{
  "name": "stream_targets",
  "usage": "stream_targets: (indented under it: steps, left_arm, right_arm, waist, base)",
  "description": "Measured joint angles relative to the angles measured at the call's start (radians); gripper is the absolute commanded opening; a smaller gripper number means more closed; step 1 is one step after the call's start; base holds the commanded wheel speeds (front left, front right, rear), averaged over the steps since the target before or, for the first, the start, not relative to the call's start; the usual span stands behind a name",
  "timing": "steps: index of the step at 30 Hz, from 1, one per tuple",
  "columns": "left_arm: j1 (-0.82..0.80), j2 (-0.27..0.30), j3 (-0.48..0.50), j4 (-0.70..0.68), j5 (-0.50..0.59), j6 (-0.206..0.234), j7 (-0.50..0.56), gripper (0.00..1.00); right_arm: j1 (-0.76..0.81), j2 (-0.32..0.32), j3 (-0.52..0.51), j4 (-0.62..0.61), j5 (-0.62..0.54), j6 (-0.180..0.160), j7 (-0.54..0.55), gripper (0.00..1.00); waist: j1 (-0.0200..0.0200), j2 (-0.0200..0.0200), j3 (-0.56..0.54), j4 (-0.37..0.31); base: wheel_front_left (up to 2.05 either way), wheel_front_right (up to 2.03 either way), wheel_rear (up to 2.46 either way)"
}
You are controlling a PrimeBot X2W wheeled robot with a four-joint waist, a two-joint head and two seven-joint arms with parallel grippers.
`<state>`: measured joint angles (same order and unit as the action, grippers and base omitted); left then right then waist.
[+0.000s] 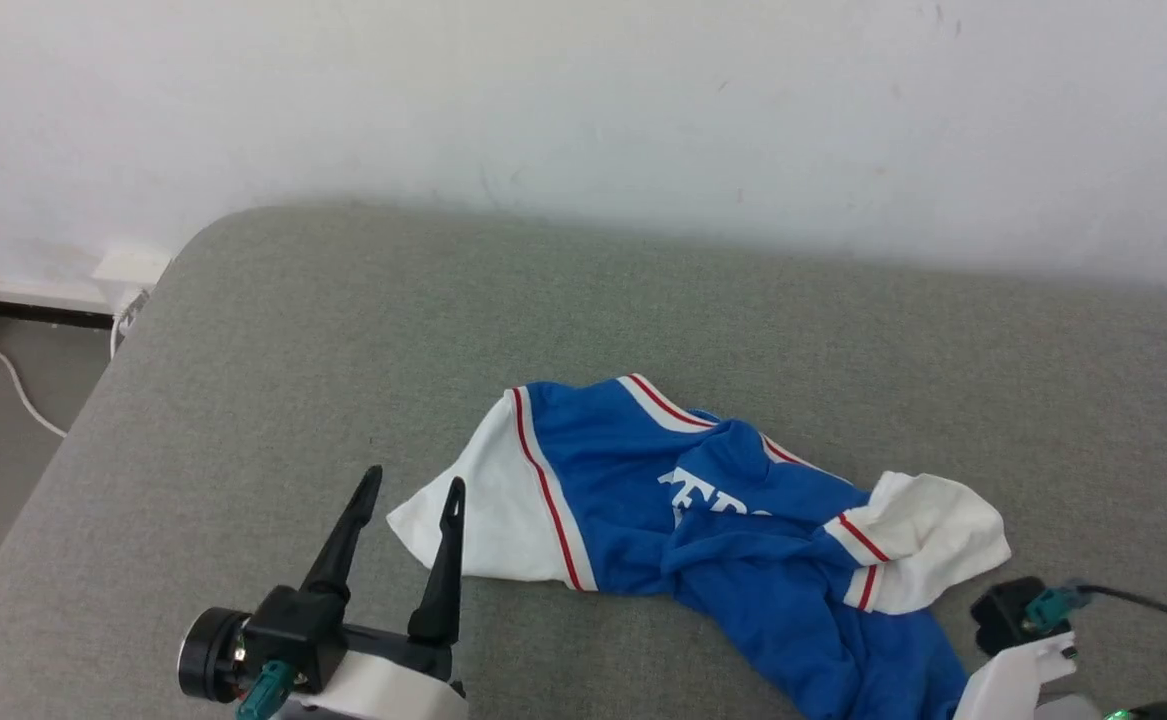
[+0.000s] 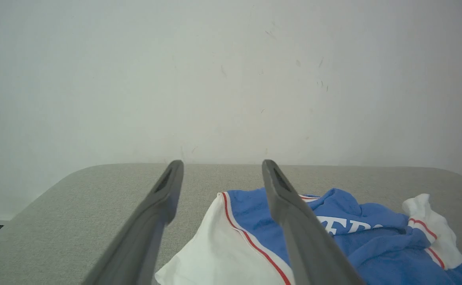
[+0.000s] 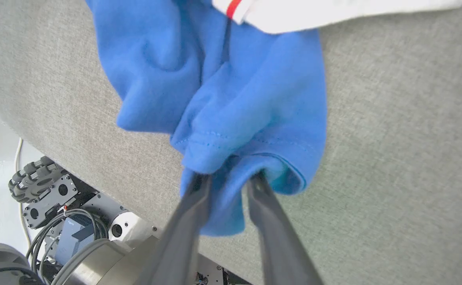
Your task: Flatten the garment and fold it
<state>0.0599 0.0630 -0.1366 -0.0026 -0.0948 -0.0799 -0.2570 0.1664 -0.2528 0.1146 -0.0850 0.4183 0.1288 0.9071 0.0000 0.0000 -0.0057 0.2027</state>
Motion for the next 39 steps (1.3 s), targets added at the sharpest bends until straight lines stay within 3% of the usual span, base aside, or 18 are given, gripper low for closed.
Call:
stream_targets:
  steps: [6, 12, 20, 30, 31, 32, 33, 39]
  left_arm:
    - [0.001, -0.003, 0.002, 0.009, 0.001, -0.007, 0.0, 1.0]
    - [-0.014, -0.006, -0.01, 0.01, 0.003, -0.009, 0.0, 1.0]
    - [-0.055, -0.007, -0.029, 0.017, 0.003, -0.016, 0.0, 1.0]
    - [-0.079, -0.007, -0.048, 0.024, -0.007, -0.016, 0.0, 1.0]
    - [-0.083, -0.007, -0.05, 0.024, -0.009, -0.016, 0.0, 1.0]
    - [-0.086, -0.007, -0.053, 0.026, -0.01, -0.016, 0.0, 1.0]
    - [-0.088, -0.007, -0.055, 0.027, -0.011, -0.016, 0.0, 1.0]
    - [-0.087, -0.007, -0.05, 0.052, -0.012, -0.015, 0.0, 1.0]
  right_arm:
    - [-0.101, -0.035, -0.121, -0.024, -0.044, 0.001, 0.027, 1.0]
    - [-0.247, -0.065, -0.197, 0.095, -0.079, 0.001, 0.043, 1.0]
    - [-0.338, -0.099, -0.194, 0.281, -0.131, 0.002, 0.015, 1.0]
    - [-0.394, -0.159, -0.107, 0.356, -0.128, 0.001, -0.039, 1.0]
    - [-0.395, -0.167, -0.095, 0.361, -0.127, 0.002, -0.039, 0.92]
    - [-0.396, -0.177, -0.079, 0.363, -0.126, 0.001, -0.039, 0.2]
    - [-0.399, -0.187, -0.067, 0.366, -0.122, 0.002, -0.039, 0.0]
    - [-0.413, -0.206, -0.036, 0.397, -0.113, 0.004, -0.13, 0.0]
  waist:
    - [0.0, 0.0, 0.015, 0.009]
    - [0.0001, 0.0, 0.058, 0.028]
    - [0.0002, 0.0, 0.126, 0.076]
    - [0.0, 0.0, 0.195, 0.134]
    - [-0.0001, 0.0, 0.199, 0.138]
    - [-0.0001, 0.0, 0.203, 0.143]
    - [-0.0001, 0.0, 0.205, 0.147]
    - [0.0, 0.0, 0.191, 0.148]
  base:
    - [0.0, 0.0, 0.0]
    - [0.0, 0.0, 0.0]
    - [0.0, 0.0, 0.0]
    - [0.0, 0.0, 0.0]
    - [0.0, 0.0, 0.0]
    - [0.0, 0.0, 0.0]
    - [0.0, 0.0, 0.0]
    - [0.0, 0.0, 0.0]
